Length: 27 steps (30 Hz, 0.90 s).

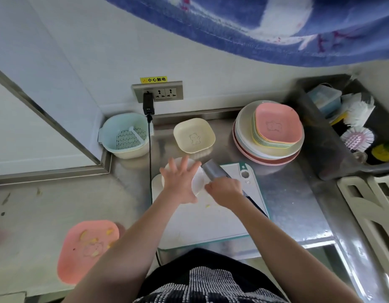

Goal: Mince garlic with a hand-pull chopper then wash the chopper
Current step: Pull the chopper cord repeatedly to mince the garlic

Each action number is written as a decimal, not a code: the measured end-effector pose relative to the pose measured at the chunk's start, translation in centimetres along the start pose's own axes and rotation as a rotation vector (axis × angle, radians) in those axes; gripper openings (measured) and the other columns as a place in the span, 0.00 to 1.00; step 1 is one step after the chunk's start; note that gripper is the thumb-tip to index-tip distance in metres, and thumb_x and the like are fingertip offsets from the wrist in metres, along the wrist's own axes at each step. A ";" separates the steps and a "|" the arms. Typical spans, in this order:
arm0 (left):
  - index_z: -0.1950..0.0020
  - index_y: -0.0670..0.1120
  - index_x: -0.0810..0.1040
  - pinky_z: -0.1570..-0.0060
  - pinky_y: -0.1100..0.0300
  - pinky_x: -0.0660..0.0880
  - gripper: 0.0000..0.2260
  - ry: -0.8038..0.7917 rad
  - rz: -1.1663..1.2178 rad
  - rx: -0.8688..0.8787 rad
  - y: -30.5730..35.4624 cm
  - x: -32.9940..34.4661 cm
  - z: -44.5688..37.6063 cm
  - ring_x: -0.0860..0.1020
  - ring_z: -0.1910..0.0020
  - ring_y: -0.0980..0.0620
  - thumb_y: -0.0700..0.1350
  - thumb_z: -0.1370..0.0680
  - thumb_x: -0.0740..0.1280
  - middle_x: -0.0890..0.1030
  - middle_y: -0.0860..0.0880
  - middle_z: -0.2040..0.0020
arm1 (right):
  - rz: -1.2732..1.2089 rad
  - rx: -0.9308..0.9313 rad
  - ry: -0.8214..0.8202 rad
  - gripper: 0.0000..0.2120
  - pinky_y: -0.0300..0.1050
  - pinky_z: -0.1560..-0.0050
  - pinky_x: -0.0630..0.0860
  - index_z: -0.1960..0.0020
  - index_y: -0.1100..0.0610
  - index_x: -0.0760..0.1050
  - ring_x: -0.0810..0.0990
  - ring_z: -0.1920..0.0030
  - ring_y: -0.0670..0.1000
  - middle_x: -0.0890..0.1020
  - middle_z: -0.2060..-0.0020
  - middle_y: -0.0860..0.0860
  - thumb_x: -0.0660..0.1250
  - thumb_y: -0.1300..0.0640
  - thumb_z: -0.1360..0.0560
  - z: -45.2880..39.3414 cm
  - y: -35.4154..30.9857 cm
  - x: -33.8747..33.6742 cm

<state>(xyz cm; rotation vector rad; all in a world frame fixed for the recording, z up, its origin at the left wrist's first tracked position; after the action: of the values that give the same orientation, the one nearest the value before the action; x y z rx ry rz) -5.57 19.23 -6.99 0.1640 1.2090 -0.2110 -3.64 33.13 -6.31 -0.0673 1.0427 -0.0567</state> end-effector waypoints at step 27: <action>0.28 0.62 0.52 0.38 0.37 0.62 0.47 -0.059 0.204 -0.102 -2.0 0.2 -0.6 0.51 0.30 0.34 0.56 0.39 0.75 0.50 0.49 0.26 | -0.338 -0.138 -0.117 0.16 0.45 0.59 0.65 0.55 0.57 0.70 0.73 0.56 0.55 0.74 0.59 0.53 0.51 0.46 0.20 0.6 -2.9 0.4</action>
<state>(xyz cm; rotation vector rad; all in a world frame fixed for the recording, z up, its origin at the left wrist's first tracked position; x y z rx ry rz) -6.51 17.41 -7.39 0.1901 1.1332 0.0239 -2.94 30.27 -6.14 -0.3687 0.9090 -0.2844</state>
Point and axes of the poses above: each hand's wrist, its own z-axis away from the middle knuckle, its own x-axis out of the palm, y = z × x, the point moved 2 cm from there along -z, towards the middle knuckle
